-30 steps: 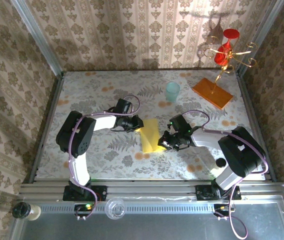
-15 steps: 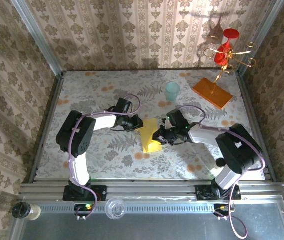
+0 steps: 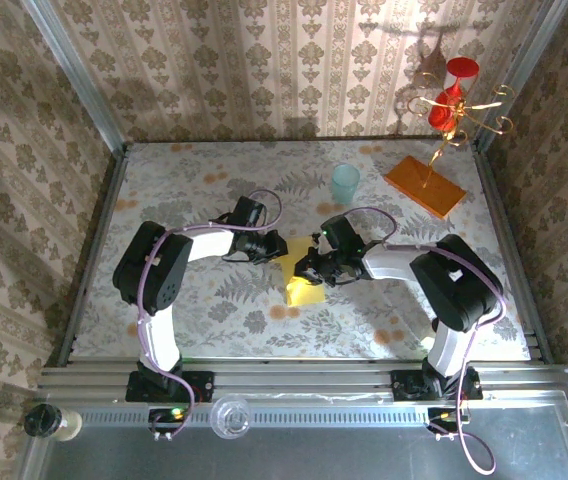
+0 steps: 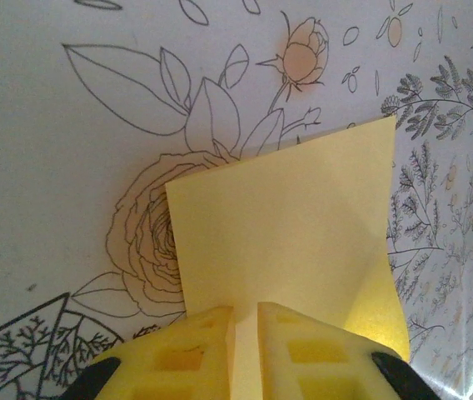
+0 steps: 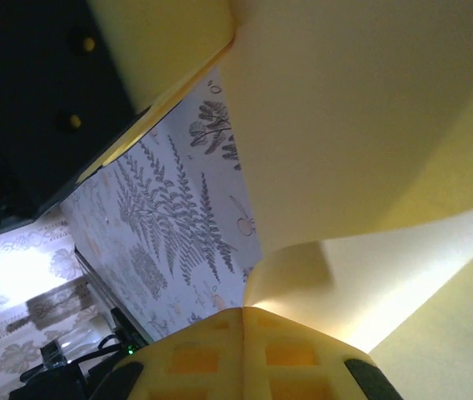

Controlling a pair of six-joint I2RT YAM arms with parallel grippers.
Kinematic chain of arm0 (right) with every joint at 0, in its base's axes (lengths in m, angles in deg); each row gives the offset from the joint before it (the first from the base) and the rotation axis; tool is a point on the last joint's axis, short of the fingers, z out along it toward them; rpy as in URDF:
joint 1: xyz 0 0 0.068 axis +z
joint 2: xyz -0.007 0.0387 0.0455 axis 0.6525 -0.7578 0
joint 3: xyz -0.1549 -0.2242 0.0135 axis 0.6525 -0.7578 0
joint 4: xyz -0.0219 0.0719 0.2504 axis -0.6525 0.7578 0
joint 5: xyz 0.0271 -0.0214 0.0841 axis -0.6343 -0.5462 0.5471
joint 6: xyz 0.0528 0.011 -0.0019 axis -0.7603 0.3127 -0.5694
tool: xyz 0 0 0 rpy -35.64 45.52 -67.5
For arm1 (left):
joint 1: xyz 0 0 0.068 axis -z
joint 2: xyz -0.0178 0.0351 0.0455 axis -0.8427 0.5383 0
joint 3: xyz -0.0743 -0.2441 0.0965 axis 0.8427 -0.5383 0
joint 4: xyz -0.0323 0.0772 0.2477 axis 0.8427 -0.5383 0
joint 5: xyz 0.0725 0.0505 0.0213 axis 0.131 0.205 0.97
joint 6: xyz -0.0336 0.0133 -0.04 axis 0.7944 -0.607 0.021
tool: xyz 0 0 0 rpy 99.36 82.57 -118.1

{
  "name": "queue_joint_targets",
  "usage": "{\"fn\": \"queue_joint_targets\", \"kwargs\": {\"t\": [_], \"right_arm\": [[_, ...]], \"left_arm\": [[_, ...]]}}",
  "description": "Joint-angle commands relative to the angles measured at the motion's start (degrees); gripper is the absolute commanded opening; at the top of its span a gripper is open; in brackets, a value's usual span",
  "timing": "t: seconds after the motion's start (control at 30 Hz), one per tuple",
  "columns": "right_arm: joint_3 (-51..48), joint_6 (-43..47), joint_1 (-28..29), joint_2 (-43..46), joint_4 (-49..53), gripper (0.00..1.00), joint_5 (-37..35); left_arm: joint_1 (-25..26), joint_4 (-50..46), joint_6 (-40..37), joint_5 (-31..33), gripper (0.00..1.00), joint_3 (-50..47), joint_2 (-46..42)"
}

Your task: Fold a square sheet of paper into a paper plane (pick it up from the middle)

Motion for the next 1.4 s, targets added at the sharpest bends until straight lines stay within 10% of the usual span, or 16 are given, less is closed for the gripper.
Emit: {"fn": "queue_joint_targets", "kwargs": {"t": [0.0, 1.37], "right_arm": [[1.30, -1.04, 0.45, -0.93, -0.14, 0.05, -2.89], [0.43, -2.72, 0.76, -4.77, -3.84, 0.05, -5.03]], "left_arm": [[0.50, -2.19, -0.69, 0.91, 0.17, 0.53, 1.26], [1.12, -3.85, -0.73, 2.41, 0.17, 0.97, 1.56]]}}
